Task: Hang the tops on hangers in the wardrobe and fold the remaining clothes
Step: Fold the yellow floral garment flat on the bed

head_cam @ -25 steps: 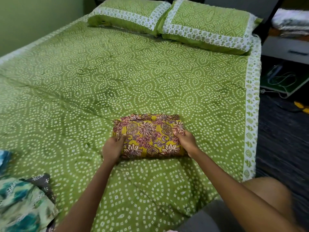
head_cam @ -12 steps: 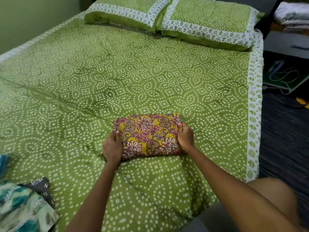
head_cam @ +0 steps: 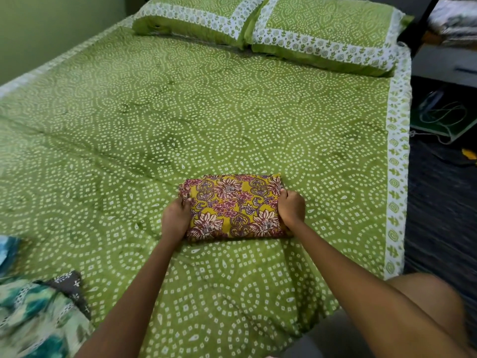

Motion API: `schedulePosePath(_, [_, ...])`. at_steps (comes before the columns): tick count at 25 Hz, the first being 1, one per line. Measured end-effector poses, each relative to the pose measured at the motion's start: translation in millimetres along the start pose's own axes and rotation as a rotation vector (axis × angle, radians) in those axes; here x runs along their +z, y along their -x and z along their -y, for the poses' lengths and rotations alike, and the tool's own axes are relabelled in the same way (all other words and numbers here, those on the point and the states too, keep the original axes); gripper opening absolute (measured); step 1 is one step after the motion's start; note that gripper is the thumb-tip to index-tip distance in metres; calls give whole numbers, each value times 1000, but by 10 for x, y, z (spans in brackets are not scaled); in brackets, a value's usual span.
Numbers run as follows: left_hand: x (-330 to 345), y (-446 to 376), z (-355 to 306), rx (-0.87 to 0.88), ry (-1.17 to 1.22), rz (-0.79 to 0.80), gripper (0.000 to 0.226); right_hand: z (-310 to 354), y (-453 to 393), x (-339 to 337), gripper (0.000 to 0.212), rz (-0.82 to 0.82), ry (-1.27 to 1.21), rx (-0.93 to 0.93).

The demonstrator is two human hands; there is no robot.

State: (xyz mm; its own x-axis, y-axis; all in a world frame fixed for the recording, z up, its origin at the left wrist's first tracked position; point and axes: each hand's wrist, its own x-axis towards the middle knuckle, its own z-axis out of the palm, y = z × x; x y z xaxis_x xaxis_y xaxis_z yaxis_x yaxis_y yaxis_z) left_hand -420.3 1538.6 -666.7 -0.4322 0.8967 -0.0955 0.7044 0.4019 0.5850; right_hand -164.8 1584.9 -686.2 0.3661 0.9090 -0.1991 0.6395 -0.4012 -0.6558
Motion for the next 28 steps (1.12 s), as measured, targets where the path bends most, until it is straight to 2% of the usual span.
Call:
schedulePosePath(2, [-136,13,-231,90,-53,-108,36,193,14,-54,19,-103,46,0])
schedulePosePath(4, [-100,103,-535,372,6,-260,38,378,121,7,29,-283,6,-271])
schedulePosePath(5, [14,155,-639,500,-37,-206,41,442,212,84,37,-246,9,-429])
schedulePosePath(6, [153,220,-701,579,-162,-75,45,460,311,190,45,-104,80,-559])
schedulePosePath(8, [469,276,-593,556,-482,188,55,363,466,399,53,210,373,-665])
schedulePosePath(9, [589,261,-491,511,-581,234,63,278,485,476,56,271,483,-661])
schedulePosePath(11, [741,175,-366,481,-650,232,73,185,398,545,68,252,565,-636])
schedulePosePath(14, [796,31,-404,471,-652,219,72,243,180,597,57,262,632,-617])
schedulePosePath(20, [742,-287,-521,442,-585,228,66,394,-192,604,54,240,609,-558])
schedulePosePath(24, [621,-26,-252,449,-617,136,79,114,-17,437,68,199,615,-531])
schedulePosePath(28, [621,-358,-293,407,-576,196,89,112,-292,408,63,247,611,-426])
